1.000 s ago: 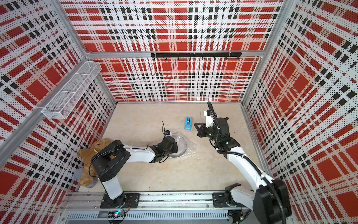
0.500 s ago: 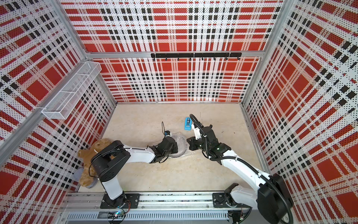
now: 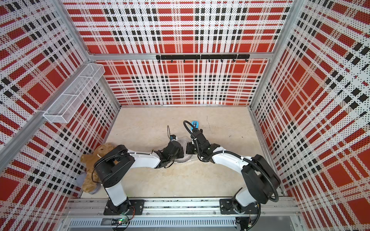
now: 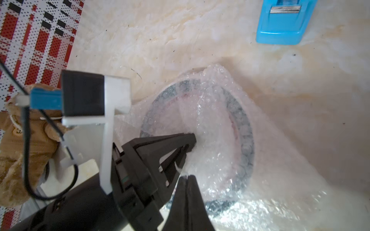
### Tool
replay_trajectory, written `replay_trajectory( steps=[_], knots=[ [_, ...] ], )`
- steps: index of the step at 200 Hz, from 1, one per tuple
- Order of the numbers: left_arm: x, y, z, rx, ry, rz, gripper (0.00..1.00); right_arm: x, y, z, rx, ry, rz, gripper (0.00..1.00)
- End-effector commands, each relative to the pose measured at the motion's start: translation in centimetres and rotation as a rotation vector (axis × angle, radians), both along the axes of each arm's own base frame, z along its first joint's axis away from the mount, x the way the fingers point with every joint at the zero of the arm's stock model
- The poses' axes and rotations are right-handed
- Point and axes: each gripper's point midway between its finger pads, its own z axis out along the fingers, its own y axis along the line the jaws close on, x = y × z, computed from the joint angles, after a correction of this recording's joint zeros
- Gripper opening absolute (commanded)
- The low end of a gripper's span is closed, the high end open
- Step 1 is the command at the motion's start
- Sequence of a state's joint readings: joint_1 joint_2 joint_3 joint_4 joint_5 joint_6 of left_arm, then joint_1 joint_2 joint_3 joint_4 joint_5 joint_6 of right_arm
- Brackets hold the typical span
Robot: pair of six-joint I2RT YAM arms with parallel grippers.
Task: Wrap dinner plates in bubble wrap
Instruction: Stick the tape on the bubble wrap.
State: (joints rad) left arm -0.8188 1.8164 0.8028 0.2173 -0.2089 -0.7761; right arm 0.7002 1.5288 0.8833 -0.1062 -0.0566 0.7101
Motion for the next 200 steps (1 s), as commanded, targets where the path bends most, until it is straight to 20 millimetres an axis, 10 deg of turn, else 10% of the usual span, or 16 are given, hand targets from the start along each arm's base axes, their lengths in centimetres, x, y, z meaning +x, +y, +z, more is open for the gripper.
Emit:
replay_trajectory(
  steps=[1,99,134,200],
  knots=[
    [-7.8,3.4,-7.9,0.2,0.322,-0.119,0.0,1.4,0.5,-0.1,0.0,0.002,-0.054,0.0],
    [-7.9,3.2,-7.6,0.185,0.311,-0.134,0.0,3.7,3.2,-5.7,-0.035,0.127,-0.062,0.0],
    [-7.9,3.3,-7.6,0.185,0.309,-0.129,0.0,4.5,2.9,-7.2,-0.041,0.173,-0.08,0.16],
    [-7.9,3.2,-7.5,0.184,0.308,-0.131,0.0,6.0,2.8,-2.1,0.137,0.066,-0.031,0.38]
  ],
)
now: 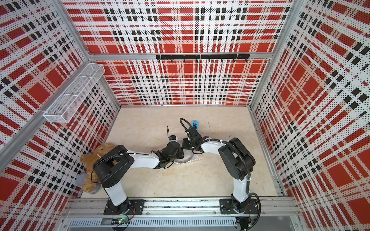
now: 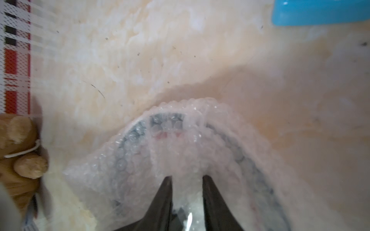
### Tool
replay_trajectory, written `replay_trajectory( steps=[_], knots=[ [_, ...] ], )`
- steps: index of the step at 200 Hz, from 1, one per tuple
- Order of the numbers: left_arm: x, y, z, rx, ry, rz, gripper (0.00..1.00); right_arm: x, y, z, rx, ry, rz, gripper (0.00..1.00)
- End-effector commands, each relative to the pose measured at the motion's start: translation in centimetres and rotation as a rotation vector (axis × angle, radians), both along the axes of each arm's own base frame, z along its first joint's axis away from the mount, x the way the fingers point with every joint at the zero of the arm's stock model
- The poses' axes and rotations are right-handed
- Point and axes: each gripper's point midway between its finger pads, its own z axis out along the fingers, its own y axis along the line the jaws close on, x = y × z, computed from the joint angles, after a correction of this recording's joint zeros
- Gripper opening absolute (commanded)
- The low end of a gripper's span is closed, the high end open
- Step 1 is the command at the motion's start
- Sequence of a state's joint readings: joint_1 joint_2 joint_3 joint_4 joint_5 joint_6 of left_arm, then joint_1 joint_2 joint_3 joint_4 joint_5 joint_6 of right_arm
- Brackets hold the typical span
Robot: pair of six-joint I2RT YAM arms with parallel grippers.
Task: Wrap dinner plates in bubble wrap
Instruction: Stick the tape on the bubble wrap.
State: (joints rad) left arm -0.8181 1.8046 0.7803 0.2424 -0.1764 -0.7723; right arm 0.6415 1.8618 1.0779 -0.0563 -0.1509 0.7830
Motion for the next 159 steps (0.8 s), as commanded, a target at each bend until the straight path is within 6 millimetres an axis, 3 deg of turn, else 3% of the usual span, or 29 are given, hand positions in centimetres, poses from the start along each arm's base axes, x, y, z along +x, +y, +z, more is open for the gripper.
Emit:
replay_trajectory(
  steps=[1,39,59,70,89,109,139,159],
  knots=[
    [-7.4,3.5,-7.6,0.211,0.3,-0.11,0.0,1.0,0.2,3.5,0.106,-0.085,0.006,0.38],
    [-7.4,3.5,-7.6,0.213,0.301,-0.109,0.0,0.8,-0.1,5.8,0.141,-0.14,0.037,0.45],
    [-7.4,3.5,-7.6,0.211,0.301,-0.107,0.0,0.5,-1.1,5.7,0.098,-0.151,0.025,0.46],
    [-7.4,3.5,-7.6,0.212,0.302,-0.109,0.0,0.2,-1.6,5.7,0.081,-0.164,0.027,0.41],
    [-7.4,3.5,-7.7,0.213,0.303,-0.11,0.0,-0.8,-1.7,5.0,0.07,-0.147,0.067,0.18],
    [-7.4,3.5,-7.6,0.214,0.303,-0.107,0.0,-2.6,-1.5,4.4,0.094,-0.11,0.126,0.04],
    [-7.4,3.6,-7.7,0.215,0.304,-0.102,0.0,-5.3,-1.2,3.1,0.12,-0.027,0.209,0.02],
    [-7.4,3.5,-7.6,0.214,0.303,-0.103,0.0,-6.5,-1.8,0.2,0.059,0.061,0.214,0.01]
  ],
)
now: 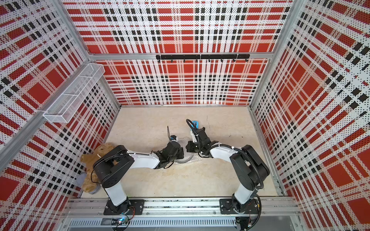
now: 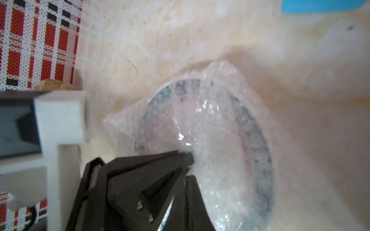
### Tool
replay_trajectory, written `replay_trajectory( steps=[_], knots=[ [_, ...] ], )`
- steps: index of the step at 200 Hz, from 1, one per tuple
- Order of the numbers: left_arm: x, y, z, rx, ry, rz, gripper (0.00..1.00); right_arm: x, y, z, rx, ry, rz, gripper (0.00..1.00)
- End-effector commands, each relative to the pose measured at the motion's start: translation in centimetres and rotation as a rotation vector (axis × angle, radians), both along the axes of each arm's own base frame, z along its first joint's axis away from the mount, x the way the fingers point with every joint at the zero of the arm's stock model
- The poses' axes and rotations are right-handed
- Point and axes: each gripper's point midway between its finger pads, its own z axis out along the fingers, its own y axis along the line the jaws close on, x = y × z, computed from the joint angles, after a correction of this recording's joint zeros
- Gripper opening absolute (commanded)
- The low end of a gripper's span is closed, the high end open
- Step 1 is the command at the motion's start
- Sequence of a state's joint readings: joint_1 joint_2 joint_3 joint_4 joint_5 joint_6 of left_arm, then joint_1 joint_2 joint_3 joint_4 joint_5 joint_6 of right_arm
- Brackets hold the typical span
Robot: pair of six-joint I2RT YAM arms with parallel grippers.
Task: Wrap dinner plates in bubble wrap
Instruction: Stick the tape on the bubble wrap.
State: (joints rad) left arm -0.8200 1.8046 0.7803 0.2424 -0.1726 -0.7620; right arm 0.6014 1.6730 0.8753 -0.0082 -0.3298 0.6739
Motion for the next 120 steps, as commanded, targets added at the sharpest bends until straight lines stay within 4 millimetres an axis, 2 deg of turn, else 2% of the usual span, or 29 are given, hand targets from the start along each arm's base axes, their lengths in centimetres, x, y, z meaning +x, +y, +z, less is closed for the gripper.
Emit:
replay_trajectory(
  steps=[1,21,37,53,71,91,107,120],
  knots=[
    [-7.3,3.6,-7.6,0.211,0.304,-0.091,0.0,-2.1,-0.1,-1.8,-0.035,0.078,0.058,0.01],
    [-7.3,3.7,-7.7,0.212,0.307,-0.089,0.0,-3.8,-1.6,-5.6,-0.11,0.159,0.037,0.0],
    [-7.3,3.6,-7.7,0.212,0.307,-0.09,0.0,-4.5,-2.1,-6.9,-0.125,0.183,0.028,0.0],
    [-7.4,3.7,-7.8,0.216,0.31,-0.091,0.0,-3.7,-1.6,-5.5,-0.099,0.14,0.028,0.0],
    [-7.3,3.6,-7.8,0.215,0.31,-0.093,0.0,-2.4,-0.8,-2.7,-0.072,0.066,0.04,0.0],
    [-7.3,3.6,-7.8,0.217,0.311,-0.093,0.0,-1.8,-0.6,0.1,-0.039,-0.001,0.038,0.0],
    [-7.3,3.6,-7.8,0.218,0.312,-0.093,0.0,-2.4,-1.3,0.7,-0.038,-0.015,0.027,0.0],
    [-7.3,3.6,-7.8,0.219,0.312,-0.092,0.0,-3.4,-1.8,0.1,-0.041,0.004,0.026,0.0]
  ],
)
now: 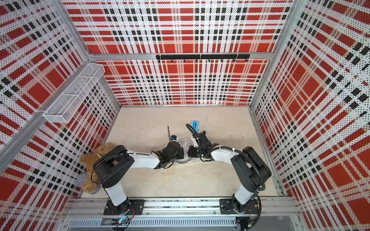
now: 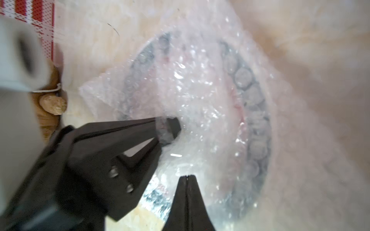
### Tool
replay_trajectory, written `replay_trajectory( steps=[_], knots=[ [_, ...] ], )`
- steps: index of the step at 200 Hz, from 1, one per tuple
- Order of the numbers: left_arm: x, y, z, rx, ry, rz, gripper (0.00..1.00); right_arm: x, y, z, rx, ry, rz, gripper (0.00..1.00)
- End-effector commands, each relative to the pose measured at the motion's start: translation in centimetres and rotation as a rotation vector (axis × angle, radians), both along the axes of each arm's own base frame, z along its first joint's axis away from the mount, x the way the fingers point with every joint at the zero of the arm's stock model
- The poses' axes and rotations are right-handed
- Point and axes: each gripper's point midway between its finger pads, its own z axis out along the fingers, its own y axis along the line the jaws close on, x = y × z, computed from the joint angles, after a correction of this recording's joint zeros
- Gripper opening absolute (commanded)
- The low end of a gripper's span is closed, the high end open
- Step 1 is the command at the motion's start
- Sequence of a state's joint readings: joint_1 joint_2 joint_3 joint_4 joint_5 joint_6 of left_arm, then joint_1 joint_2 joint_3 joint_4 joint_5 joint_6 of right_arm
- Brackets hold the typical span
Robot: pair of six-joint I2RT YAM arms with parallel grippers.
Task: Wrap dinner plates in bubble wrap
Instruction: Stick the tape on the bubble wrap.
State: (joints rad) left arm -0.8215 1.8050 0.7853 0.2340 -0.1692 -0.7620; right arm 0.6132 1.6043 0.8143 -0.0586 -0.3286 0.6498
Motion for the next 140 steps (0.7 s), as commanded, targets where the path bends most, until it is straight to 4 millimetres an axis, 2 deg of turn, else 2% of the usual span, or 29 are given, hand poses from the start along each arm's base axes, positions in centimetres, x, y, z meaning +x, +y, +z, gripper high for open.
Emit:
replay_trajectory(
  steps=[1,21,48,61,81,115,125,140],
  knots=[
    [-7.2,3.7,-7.8,0.217,0.306,-0.089,0.0,-1.1,-0.8,0.5,-0.008,-0.014,-0.001,0.0],
    [-7.2,3.6,-7.8,0.217,0.304,-0.092,0.0,-2.7,-1.3,-1.6,-0.018,0.046,0.015,0.0],
    [-7.2,3.7,-7.7,0.218,0.304,-0.09,0.0,-3.4,-1.9,-4.2,-0.074,0.098,0.01,0.0],
    [-7.2,3.7,-7.7,0.218,0.302,-0.088,0.0,-3.6,-2.1,-4.8,-0.087,0.114,0.013,0.0],
    [-7.3,3.6,-7.6,0.217,0.3,-0.088,0.0,-3.1,-1.8,-3.7,-0.083,0.089,0.018,0.0],
    [-7.3,3.7,-7.6,0.219,0.3,-0.086,0.0,-1.8,-1.5,0.1,-0.071,-0.014,0.031,0.0],
    [-7.3,3.7,-7.6,0.219,0.3,-0.087,0.0,-2.0,-1.4,0.1,-0.073,-0.014,0.04,0.0],
    [-7.3,3.6,-7.6,0.22,0.3,-0.089,0.0,-2.4,-1.2,-1.0,-0.078,0.011,0.051,0.0]
  ],
)
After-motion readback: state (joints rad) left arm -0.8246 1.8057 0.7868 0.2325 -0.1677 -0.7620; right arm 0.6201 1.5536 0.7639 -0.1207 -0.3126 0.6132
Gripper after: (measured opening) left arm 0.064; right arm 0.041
